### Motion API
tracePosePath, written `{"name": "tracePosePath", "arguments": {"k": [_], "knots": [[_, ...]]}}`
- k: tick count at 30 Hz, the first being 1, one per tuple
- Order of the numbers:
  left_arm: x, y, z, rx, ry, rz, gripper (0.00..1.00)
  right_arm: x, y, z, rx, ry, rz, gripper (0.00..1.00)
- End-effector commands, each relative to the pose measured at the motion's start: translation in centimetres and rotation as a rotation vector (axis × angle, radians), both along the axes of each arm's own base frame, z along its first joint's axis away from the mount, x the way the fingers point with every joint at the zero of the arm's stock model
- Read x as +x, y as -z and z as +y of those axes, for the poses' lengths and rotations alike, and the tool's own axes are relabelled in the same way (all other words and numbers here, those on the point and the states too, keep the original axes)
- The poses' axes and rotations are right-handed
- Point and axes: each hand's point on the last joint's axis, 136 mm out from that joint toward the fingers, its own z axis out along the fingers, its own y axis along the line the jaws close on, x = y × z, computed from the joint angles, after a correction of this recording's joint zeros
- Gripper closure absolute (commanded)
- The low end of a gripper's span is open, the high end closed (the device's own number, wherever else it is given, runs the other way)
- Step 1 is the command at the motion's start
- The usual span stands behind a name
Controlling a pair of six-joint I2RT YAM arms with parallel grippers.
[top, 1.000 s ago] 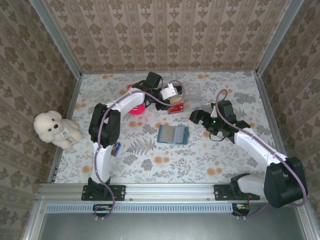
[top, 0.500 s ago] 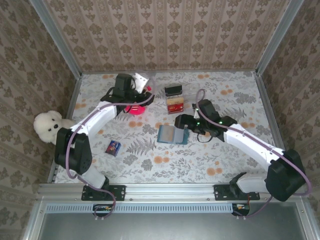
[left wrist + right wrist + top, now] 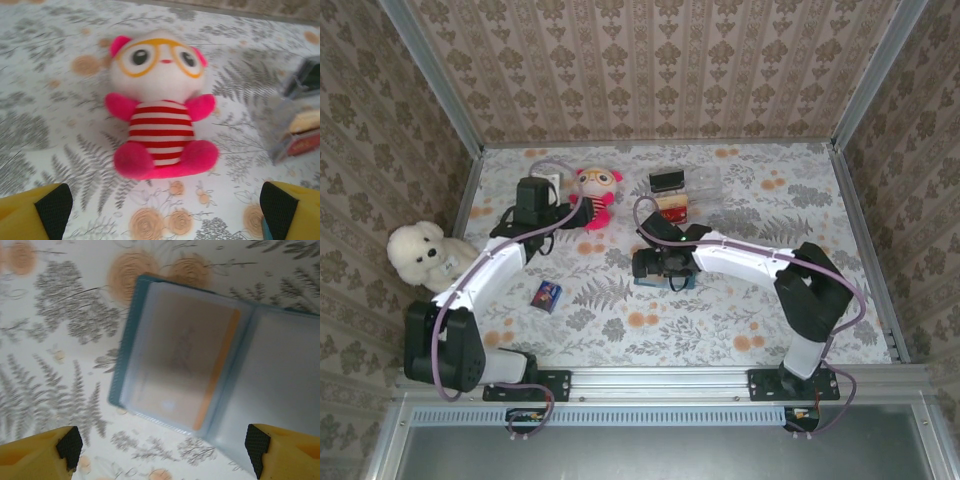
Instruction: Take the credit cards out of the card holder
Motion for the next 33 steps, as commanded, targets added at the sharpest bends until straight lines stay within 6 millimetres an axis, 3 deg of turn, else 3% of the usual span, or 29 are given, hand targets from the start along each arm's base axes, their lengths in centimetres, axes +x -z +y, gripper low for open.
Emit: {"name": "tracePosePath", "arguments": {"k": [1, 4, 13, 21, 26, 33], "knots": [[-1.3, -0.3, 1.7, -0.090, -0.123, 0.054, 0.00, 0.6, 0.6, -2.0, -0.118, 0.057, -0.002, 0.12], [-1.7, -0.4, 2.6, -0.141, -0.172, 0.110, 0.00, 0.8, 1.5, -2.1, -0.158, 0.047, 0.020, 0.13], [-1.7, 1.4, 2.1, -0.188, -0.110, 0.259, 0.00, 0.6, 4.5, -2.8, -0.230, 0.013, 0.098, 0.15], [-2.1, 2.7, 0.1, -0.282, -0.047, 0.333, 0.00, -0.2, 6.4, -5.0, -0.288, 0.033, 0.139, 0.19], [-2.6, 3.3, -1.3, -0.351, 0.005, 0.360, 0.00, -1.0, 8.0, -6.7, -0.289, 0.048, 0.184, 0.31], [-3.9, 4.9, -4.6, -0.426, 0.080, 0.442, 0.11, -1.5, 8.4, -7.1, -0.231, 0.039, 0.199, 0.41]]}}
